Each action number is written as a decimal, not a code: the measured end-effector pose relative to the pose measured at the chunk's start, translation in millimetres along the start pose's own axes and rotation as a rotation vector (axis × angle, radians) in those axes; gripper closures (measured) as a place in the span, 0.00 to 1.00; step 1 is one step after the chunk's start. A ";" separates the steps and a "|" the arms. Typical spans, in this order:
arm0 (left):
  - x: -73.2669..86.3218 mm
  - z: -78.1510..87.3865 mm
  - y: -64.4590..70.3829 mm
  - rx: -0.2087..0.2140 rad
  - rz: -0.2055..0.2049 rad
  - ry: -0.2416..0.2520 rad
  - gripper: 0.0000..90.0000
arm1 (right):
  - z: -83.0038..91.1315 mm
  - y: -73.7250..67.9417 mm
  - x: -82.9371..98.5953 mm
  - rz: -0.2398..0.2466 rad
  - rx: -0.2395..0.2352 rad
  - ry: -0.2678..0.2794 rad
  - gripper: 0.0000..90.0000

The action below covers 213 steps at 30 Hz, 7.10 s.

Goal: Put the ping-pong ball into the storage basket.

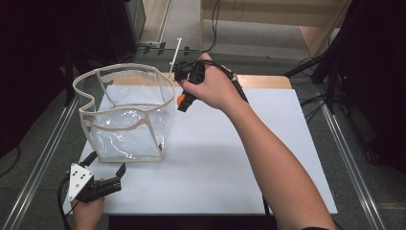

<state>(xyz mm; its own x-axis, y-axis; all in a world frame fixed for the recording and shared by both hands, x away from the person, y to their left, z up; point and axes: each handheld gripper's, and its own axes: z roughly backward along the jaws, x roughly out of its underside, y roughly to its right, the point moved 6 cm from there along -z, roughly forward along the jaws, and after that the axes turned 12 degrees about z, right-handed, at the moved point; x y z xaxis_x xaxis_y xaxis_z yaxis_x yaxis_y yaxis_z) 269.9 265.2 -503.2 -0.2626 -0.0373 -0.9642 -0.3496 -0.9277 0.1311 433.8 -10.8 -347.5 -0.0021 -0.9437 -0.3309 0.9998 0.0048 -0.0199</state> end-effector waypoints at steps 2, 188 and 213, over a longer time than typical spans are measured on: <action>0.0 0.0 0.0 0.000 0.000 0.000 0.00 | 0.9 -0.4 -0.9 -0.003 -0.001 0.001 0.53; 0.2 -0.3 0.7 0.000 -0.006 -0.003 0.00 | -20.7 -3.9 37.2 -0.088 0.168 0.048 0.00; 0.3 -0.3 1.0 0.000 -0.006 -0.003 0.00 | -40.9 -18.0 71.8 -0.120 0.170 0.052 0.00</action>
<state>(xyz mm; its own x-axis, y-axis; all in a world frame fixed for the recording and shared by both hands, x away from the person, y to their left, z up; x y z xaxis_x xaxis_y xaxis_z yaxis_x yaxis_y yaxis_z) 269.8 264.2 -503.5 -0.2633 -0.0310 -0.9642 -0.3514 -0.9277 0.1258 414.8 -65.0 -409.5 -0.1175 -0.9158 -0.3842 0.9813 -0.1663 0.0964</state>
